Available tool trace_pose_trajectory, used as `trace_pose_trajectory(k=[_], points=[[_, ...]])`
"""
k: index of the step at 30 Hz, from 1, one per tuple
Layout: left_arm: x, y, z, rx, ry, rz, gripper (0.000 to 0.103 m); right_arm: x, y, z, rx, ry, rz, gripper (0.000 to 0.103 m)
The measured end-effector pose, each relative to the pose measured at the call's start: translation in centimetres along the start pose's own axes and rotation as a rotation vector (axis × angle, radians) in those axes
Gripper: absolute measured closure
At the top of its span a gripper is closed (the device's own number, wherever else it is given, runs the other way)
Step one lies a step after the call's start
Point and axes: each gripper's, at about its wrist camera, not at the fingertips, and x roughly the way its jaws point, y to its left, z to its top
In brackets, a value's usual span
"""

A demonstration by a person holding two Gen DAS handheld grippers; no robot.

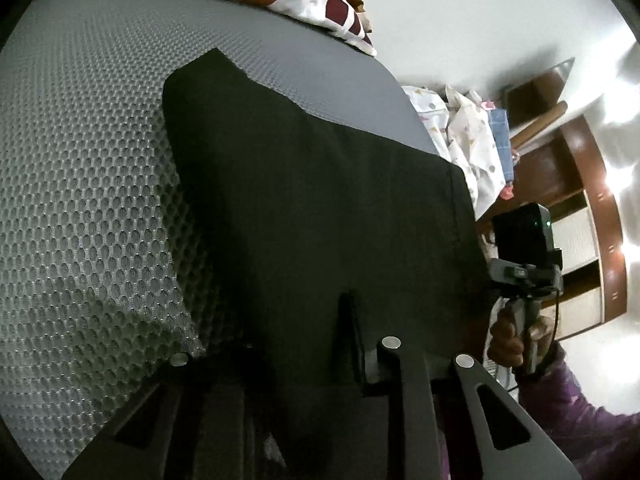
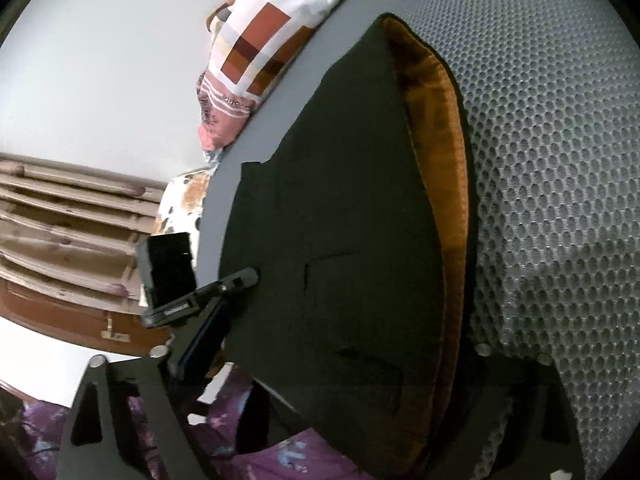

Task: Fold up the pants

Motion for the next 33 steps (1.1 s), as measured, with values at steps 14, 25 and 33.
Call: trace_pose_trajectory(k=[14,25,33], points=[[-3.9,1.7,-2.6,0.049,-0.064,0.156,0.086,4.0,1.0,-3.4,0.047,-0.072,0.053,0.078],[-4.9,3.5,-4.7,0.133,-0.083,0.276,0.086,7.2,2.9,-3.7,0.040,-0.064,0.043,0.079],[-4.2,2.5,-4.9,0.199,-0.087,0.343,0.086,7.0,3.4,-4.1,0.027,-0.090,0.002,0.079]])
